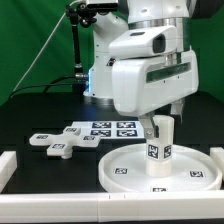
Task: Assemble round table
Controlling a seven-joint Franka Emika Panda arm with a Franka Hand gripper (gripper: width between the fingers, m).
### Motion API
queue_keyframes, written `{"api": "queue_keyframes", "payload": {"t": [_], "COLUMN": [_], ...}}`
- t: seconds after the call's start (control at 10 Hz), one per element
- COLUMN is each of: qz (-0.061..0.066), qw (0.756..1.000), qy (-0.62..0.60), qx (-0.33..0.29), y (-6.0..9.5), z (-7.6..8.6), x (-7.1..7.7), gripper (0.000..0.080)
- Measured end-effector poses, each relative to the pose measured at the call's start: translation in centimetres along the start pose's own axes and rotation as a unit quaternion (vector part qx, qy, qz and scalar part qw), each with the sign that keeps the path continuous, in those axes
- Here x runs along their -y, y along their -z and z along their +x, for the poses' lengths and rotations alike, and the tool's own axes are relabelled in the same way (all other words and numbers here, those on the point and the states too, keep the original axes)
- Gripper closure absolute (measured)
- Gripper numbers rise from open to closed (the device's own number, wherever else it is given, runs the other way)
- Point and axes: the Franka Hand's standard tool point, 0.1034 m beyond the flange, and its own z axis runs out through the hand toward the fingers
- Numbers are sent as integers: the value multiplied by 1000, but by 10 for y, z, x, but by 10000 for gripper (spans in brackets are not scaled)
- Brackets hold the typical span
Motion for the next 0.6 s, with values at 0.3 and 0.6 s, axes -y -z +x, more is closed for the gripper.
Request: {"api": "queue_keyframes", "payload": {"t": [0.3,0.6], "qz": [-5,-9], "qw": [995,979], "qy": [95,200], "qx": [10,27], "y": [-1,-1], "z": [-1,-1], "x": [0,1], "gripper": [150,150]}}
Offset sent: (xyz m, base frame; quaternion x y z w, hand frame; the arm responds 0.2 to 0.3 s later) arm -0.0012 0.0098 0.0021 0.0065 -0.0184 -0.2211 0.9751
